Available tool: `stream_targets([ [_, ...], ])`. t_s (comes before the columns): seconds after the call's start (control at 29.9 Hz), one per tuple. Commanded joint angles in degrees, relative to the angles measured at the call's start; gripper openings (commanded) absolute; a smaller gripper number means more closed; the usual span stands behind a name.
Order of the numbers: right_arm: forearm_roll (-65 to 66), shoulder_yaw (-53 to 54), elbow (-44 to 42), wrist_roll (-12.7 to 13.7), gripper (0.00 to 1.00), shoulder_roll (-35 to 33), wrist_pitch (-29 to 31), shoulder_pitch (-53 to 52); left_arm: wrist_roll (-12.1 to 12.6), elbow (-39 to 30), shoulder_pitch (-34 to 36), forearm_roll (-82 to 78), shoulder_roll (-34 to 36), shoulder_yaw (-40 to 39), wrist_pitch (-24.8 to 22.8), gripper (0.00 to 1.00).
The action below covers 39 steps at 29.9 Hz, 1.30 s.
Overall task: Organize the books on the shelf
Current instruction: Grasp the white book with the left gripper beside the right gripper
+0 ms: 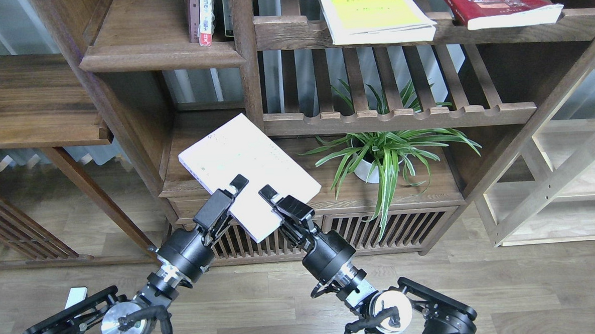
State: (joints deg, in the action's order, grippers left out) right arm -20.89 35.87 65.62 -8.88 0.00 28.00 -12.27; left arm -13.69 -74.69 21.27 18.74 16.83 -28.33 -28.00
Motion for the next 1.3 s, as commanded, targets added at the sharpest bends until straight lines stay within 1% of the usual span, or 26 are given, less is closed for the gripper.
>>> stream_targets([
  [0.0,1.1,0.0,0.0,0.0,0.06,0.0,0.0,0.0,1.3,0.0,0.0,4.4,-0.5,-0.4,0.0,0.92],
  [0.17,1.3,-0.9,-0.1,0.0,0.06,0.0,0.0,0.0,1.4,0.2,0.5,4.6,-0.5,-1.4,0.0,0.96],
  [0.33,1.3,-1.2,-0.1,-0.1,0.06,0.0,0.0,0.0,1.6,0.2,0.8,4.6,-0.1,-1.8,0.0,0.96],
  [0.4,1.3,-1.2,-0.1,0.0,0.06,0.0,0.0,0.0,1.6,0.3,0.9,4.6,-0.1,-1.9,0.0,0.99],
  [0.67,1.4,-1.2,-0.2,0.0,0.08,0.0,0.0,-0.2,1.5,0.4,0.8,4.6,-0.7,-2.5,0.0,0.98],
  [0.74,1.6,-1.2,-0.2,0.0,0.08,0.0,0.0,-0.3,1.1,0.3,0.7,4.6,-0.7,-2.6,0.0,0.94],
  [0.77,1.6,-1.2,-0.2,0.0,0.08,0.0,0.0,-0.3,0.9,0.2,0.7,4.6,-0.7,-2.6,0.0,0.89],
  [0.8,1.7,-1.2,-0.2,0.0,0.09,0.0,0.0,-0.3,0.8,0.2,0.7,4.6,-0.8,-2.6,0.0,0.87],
  [0.9,1.7,-1.2,-0.2,0.0,0.10,0.0,0.0,-0.2,0.9,-0.1,0.8,4.5,-1.1,-2.7,0.0,0.72],
  [0.94,1.7,-1.2,-0.2,0.0,0.10,0.0,0.0,-0.2,0.8,-0.1,0.8,4.5,-1.3,-2.8,0.0,0.64],
  [1.0,1.7,-1.2,-0.3,0.0,0.10,0.0,0.0,-0.2,0.8,-0.1,0.8,4.5,-1.3,-2.8,0.0,0.56],
  [1.07,1.7,-1.2,-0.5,0.0,0.10,0.0,0.0,-0.3,0.8,-0.1,0.8,4.3,-1.4,-2.7,0.0,0.52],
  [1.2,1.7,-1.2,-0.5,0.0,0.10,0.0,0.0,-0.6,0.7,0.0,0.8,4.1,-1.7,-2.9,0.0,0.39],
  [1.27,1.7,-1.2,-0.5,0.0,0.10,0.0,0.0,-0.6,0.7,0.1,0.8,4.1,-1.7,-2.9,0.0,0.34],
])
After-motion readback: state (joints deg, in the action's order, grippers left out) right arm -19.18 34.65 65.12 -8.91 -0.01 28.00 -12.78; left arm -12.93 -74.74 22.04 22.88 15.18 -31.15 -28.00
